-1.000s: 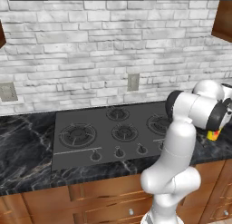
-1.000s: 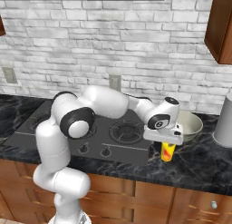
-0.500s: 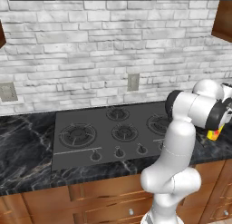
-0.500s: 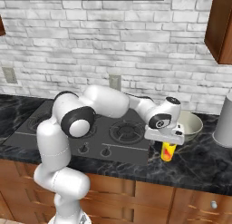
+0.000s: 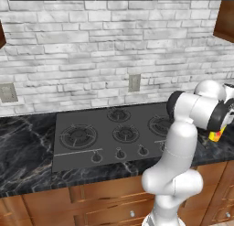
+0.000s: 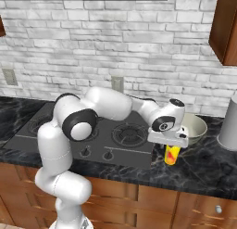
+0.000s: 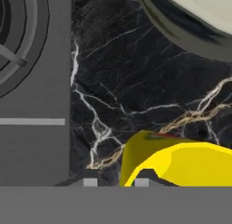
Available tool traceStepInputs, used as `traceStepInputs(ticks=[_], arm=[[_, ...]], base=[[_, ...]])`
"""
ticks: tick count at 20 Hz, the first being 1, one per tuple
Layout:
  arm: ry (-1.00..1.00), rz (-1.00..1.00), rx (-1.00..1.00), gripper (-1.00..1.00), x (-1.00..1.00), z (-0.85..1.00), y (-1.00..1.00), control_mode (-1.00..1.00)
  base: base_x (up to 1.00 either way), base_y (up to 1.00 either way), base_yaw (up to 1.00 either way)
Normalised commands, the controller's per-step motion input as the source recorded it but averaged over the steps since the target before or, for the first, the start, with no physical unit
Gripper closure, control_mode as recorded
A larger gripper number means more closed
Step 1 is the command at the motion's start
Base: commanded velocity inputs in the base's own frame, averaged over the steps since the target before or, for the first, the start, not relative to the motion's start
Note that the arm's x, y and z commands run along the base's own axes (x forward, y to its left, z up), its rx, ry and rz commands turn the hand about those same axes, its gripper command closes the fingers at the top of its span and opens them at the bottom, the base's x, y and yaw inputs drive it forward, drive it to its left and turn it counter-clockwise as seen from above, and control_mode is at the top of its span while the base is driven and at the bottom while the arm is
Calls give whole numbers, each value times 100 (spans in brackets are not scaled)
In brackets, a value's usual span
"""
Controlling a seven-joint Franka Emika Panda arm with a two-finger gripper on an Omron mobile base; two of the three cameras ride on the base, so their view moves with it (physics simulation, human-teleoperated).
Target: Pick the cup and bowl from the counter and place them on the counter next to the sink.
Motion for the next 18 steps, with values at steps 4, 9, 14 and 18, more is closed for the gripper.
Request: traceStepInputs(ticks=[4,9,14,18], arm=[[-7,1,0,100,-12,38,8,-100],[-13,0,0,100,-42,80,4,-100],[-17,0,0,100,-47,76,62,-100],[-16,-1,-3,100,-46,91,100,-100]], base=[[0,0,0],[0,0,0],[0,0,0],[0,0,0]])
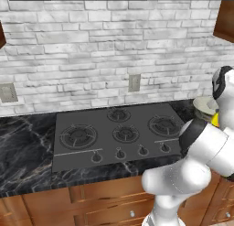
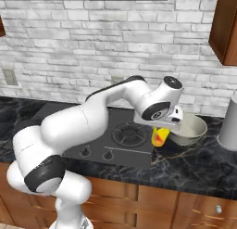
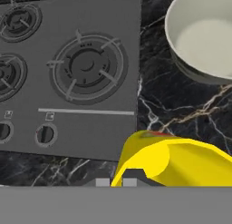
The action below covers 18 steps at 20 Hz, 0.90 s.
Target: Pick the cup and bowl from the counter and place them on the counter next to the sink.
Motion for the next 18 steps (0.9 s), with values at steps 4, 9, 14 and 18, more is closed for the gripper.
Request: traceStepInputs(ticks=[4,9,14,18], arm=[[-11,-5,-9,100,-42,91,100,-100],[-3,-10,-8,100,-19,47,100,-100],[0,-12,-2,100,-5,2,100,-100],[-7,-9,0,100,-13,42,100,-100]], base=[[0,0,0],[0,0,0],[0,0,0],[0,0,0]])
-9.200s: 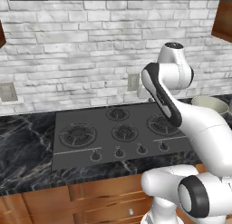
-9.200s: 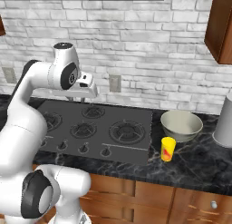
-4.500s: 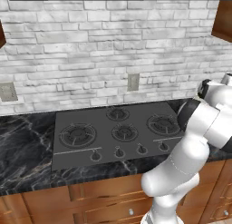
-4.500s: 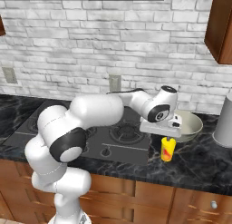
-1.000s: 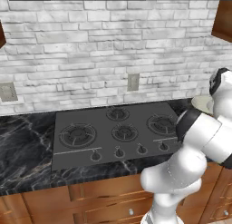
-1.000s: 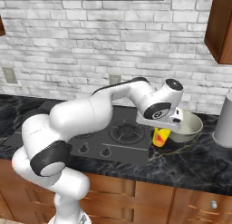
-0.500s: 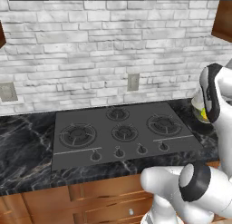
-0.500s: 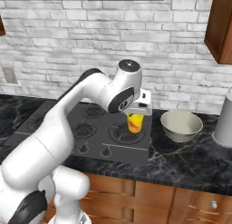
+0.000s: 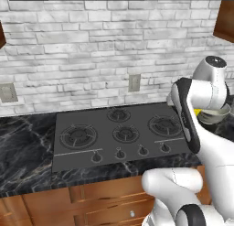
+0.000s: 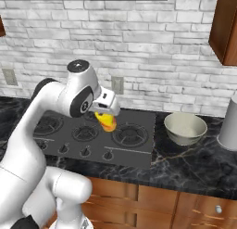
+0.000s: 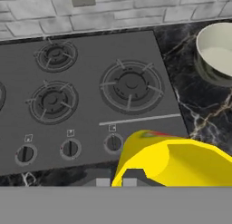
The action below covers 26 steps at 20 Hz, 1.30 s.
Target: Pick the cup and bowl from the counter and place them on the counter next to the sink.
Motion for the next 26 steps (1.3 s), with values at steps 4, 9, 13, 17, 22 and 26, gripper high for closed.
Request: traceStepInputs(ticks=[4,9,13,17,22,26], arm=[[-3,-4,1,100,-26,32,100,-100],[0,0,6,100,-21,2,96,-100],[0,5,10,100,0,1,64,-100],[0,0,1,100,0,3,-5,-100],[0,0,0,100,0,0,0,100],[0,0,0,100,0,0,0,100]], base=[[0,0,0],[0,0,0],[0,0,0],[0,0,0],[0,0,0],[-67,2,0]])
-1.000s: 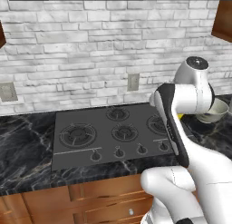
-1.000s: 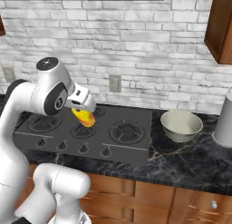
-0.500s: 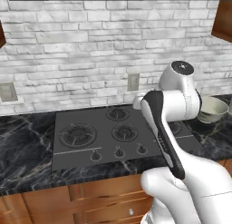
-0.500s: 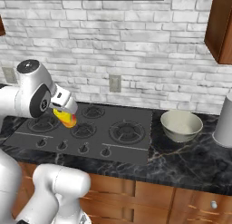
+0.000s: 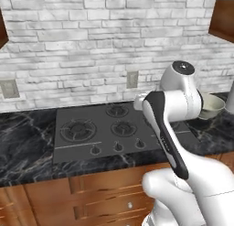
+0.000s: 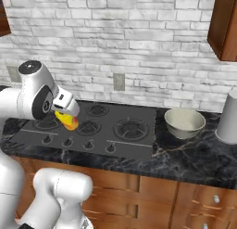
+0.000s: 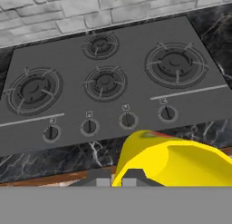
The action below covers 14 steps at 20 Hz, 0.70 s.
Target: Pick the cup and bowl from the counter and place them on the counter next to the sink.
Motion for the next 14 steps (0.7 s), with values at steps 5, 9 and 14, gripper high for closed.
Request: traceStepInputs(ticks=[5,9,14], arm=[[0,0,0,100,0,0,0,100],[0,0,0,100,0,0,0,100],[0,0,0,100,0,0,0,100]], base=[[-94,0,-1],[-10,5,22],[-1,23,96]])
